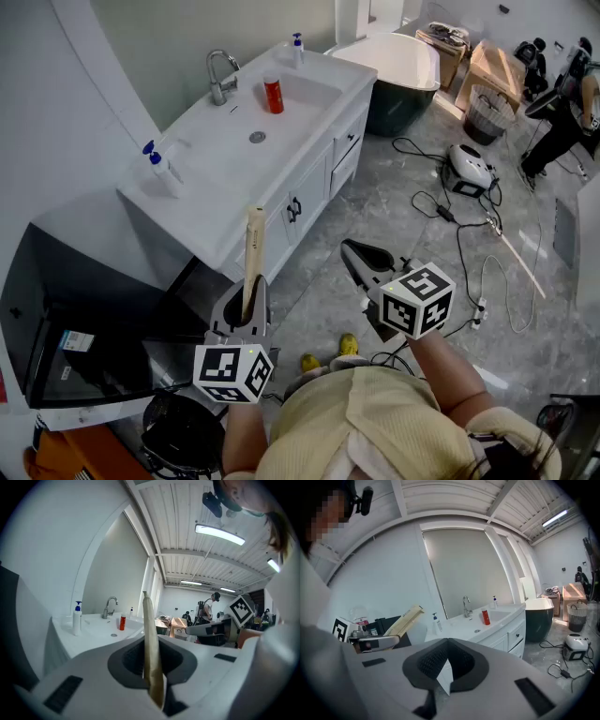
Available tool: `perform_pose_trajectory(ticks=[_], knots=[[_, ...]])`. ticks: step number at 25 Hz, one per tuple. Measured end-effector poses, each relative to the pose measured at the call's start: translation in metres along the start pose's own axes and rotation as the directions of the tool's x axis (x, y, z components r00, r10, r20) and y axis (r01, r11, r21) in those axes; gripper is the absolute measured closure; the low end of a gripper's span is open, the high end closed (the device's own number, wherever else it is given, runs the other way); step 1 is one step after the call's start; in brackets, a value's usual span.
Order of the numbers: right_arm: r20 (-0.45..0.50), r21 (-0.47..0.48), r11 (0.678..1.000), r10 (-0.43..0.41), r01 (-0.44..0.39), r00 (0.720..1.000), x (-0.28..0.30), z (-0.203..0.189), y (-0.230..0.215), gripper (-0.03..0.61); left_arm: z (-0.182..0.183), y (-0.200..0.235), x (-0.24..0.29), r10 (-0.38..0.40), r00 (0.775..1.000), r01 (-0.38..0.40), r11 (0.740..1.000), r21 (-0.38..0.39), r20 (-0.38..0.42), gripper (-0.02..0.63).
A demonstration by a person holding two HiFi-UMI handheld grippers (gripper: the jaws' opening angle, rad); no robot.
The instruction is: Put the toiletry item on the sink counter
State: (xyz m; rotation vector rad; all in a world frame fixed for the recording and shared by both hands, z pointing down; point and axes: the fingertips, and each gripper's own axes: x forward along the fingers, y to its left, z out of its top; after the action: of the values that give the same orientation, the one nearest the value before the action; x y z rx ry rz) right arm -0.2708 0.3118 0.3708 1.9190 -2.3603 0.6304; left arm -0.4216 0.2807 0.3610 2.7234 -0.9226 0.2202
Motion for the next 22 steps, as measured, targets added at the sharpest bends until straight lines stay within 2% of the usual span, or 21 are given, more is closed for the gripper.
perform_pose_trajectory(ticks=[6,12,22], knots=[[-0.002,-0.007,1.000,-0.007,0.007,1.000,0.005,0.002,-0.006,0.554,0.000,0.000,0.008,-0.008,1.000,0.008,1.000,-0.001,-0.005,0.554],[0.039,0.066,0.998,0.014,-0.017,0.999,0.005,0.009,-0.014,0.554,0.001,-0.005,0.018,-0.018,1.000,0.018,1.000,0.002,-0.007,0.554],[0.020,0.045,0.998,0.041,-0.042,0.999,0.013,0.014,-0.028,0.554,0.010,-0.021,0.036,-0.011,1.000,0.010,1.000,0.015,0.026,0.554]])
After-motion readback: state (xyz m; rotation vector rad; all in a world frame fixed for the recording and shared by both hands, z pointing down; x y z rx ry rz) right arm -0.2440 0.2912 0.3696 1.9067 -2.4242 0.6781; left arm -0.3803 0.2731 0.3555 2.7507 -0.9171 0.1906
